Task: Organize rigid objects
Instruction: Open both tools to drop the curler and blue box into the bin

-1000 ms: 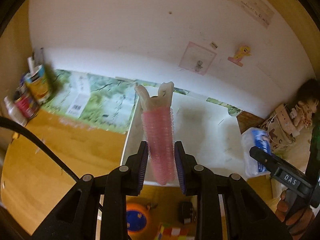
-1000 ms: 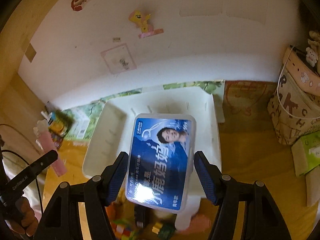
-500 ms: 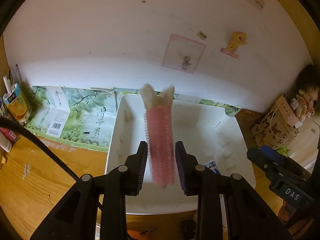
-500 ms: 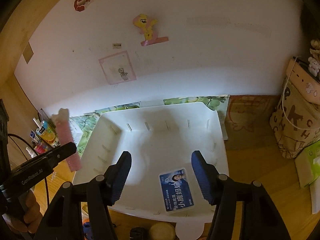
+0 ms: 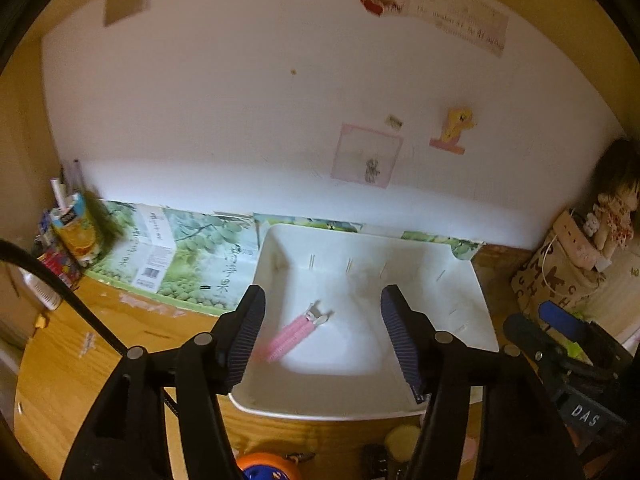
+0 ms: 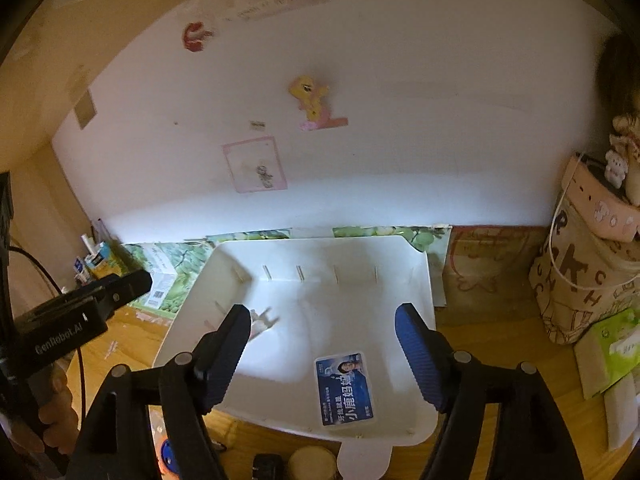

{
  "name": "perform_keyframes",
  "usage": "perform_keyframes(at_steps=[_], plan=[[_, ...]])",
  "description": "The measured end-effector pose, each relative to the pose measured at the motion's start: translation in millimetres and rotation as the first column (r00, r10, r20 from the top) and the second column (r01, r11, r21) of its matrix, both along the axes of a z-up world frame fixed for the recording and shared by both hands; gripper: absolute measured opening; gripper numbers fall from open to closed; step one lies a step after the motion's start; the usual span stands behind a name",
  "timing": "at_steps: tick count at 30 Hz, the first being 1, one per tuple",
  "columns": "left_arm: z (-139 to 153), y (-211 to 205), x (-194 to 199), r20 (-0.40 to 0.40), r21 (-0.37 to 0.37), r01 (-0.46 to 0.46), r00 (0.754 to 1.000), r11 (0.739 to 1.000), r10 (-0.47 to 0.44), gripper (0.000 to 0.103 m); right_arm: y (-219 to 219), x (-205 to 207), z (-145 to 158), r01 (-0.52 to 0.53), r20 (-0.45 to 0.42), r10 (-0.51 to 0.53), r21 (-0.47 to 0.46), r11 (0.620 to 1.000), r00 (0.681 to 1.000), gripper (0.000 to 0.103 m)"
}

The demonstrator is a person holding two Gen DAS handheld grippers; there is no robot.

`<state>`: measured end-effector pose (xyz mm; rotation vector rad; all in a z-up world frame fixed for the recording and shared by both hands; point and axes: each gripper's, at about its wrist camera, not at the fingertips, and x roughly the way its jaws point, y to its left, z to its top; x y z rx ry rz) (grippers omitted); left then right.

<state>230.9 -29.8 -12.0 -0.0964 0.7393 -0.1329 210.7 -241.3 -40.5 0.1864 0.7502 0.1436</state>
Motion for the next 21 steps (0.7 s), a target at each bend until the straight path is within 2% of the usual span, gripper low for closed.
perform_keyframes(at_steps=[4, 11, 16, 21], plan=[[13, 0, -23, 0.037, 0.012, -0.047, 0.998, 0.999, 0.047, 0.066, -3, -15, 12, -0.051, 0.035, 0.051, 0.005, 0.999, 0.998, 0.081], [37, -5, -68, 0.104, 0.066, -0.138, 0.986, 0.988, 0.131, 0.067, -6, -51, 34, -0.13, 0.134, 0.133, -0.032, 0.991, 0.982, 0.081], [48, -2, -101, 0.125, 0.077, -0.208, 0.972, 0.975, 0.198, 0.067, -7, -80, 47, -0.159, 0.229, 0.174, -0.08, 0.984, 0.958, 0.083], [55, -1, -132, 0.149, 0.105, -0.27, 0.956, 0.957, 0.253, 0.067, -6, -102, 50, -0.211, 0.268, 0.231, -0.101, 0.972, 0.935, 0.083]])
